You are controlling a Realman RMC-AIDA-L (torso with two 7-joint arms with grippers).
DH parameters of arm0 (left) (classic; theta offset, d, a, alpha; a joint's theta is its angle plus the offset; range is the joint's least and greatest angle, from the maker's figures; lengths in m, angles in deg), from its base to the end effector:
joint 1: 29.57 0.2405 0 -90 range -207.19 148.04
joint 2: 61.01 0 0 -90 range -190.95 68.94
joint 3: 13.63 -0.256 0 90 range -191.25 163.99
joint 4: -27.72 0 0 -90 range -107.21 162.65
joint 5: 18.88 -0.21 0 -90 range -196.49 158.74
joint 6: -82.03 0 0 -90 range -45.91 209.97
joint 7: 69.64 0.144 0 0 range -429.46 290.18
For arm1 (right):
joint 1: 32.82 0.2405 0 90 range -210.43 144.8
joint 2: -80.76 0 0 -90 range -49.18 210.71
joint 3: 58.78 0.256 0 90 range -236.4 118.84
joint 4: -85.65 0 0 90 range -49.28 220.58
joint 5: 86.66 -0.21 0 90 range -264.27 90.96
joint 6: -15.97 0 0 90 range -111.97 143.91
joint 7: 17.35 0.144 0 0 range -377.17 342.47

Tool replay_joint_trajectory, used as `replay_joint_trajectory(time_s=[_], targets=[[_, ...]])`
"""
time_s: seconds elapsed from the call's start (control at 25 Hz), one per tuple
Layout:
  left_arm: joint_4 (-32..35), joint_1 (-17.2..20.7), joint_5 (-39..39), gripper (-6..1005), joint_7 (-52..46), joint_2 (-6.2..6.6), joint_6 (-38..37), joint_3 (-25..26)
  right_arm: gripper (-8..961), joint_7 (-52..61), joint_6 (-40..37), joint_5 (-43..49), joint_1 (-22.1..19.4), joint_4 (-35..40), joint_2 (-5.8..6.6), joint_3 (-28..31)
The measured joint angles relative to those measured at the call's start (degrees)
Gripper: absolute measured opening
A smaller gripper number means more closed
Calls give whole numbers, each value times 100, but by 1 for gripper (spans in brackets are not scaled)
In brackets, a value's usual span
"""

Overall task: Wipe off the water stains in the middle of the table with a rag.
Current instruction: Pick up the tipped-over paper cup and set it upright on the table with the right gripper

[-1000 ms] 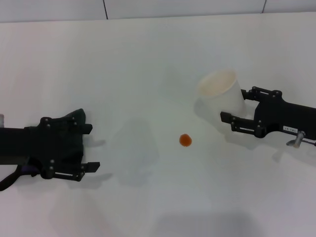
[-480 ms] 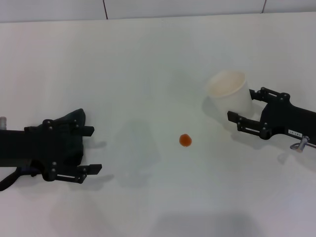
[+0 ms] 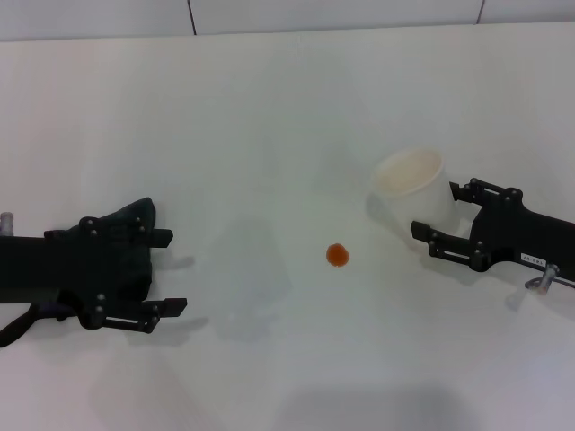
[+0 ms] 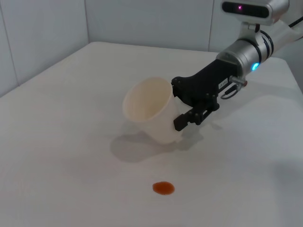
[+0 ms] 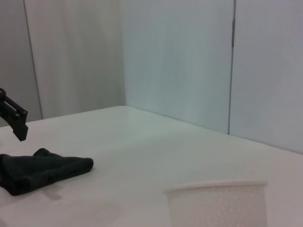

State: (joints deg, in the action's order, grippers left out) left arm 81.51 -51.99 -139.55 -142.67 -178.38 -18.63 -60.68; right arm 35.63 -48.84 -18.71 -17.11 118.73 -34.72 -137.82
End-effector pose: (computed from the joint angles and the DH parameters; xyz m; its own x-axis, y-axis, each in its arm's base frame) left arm -0.2785 0.2880 0.0308 0.9515 0.1473 0.2702 0.1863 -0.9745 -0.1251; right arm 0.3061 0.3028 -0.0305 0.8403 -0.1627 -0.5171 -0.4284 -0.7837 -0.4497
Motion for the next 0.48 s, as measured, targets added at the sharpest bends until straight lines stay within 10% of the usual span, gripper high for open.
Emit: replay_joint_trajectory(time_s=[0.48], targets=[[-112,-33,-6,863,0,-5,70,-3,733,-7,260,-4,3,-166,0,-41]])
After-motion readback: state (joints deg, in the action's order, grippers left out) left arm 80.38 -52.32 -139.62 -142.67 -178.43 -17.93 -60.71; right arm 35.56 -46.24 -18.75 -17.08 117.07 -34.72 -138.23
